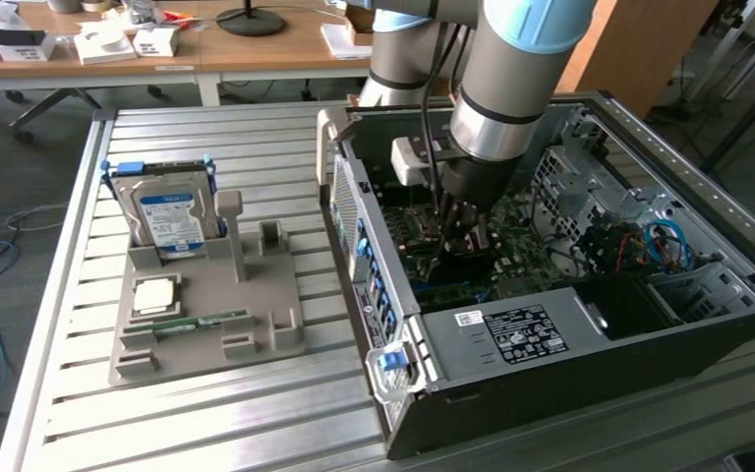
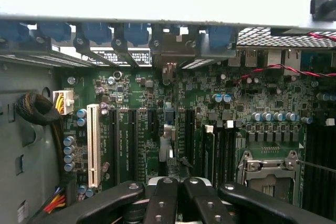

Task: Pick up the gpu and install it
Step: 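Press down on the gpu until it lock into place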

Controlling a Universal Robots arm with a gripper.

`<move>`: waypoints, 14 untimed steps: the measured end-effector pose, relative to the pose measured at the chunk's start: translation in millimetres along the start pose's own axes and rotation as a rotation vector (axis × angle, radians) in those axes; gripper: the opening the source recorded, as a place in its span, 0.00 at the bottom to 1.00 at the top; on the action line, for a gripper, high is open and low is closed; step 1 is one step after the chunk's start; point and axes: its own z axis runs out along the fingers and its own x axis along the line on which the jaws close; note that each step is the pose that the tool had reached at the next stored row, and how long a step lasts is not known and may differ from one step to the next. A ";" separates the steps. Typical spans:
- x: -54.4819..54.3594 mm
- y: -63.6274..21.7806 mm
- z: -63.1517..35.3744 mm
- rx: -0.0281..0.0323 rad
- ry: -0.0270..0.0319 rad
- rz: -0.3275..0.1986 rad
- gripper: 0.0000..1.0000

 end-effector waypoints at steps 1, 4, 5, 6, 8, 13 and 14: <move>-0.2 -0.1 -0.4 -0.0004 0.0005 0.000 0.11; -0.8 -0.2 -3.8 0.0015 -0.0039 0.000 0.11; -0.8 -0.2 -6.8 0.0017 -0.0035 0.000 0.11; -0.8 -0.3 -10.6 0.0007 -0.0015 0.000 0.11; -1.2 -0.6 -16.1 0.0006 -0.0015 0.000 0.11; -2.1 -0.9 -29.2 0.0005 -0.0011 0.000 0.11; -2.3 -1.1 -32.4 0.0004 -0.0011 0.000 0.11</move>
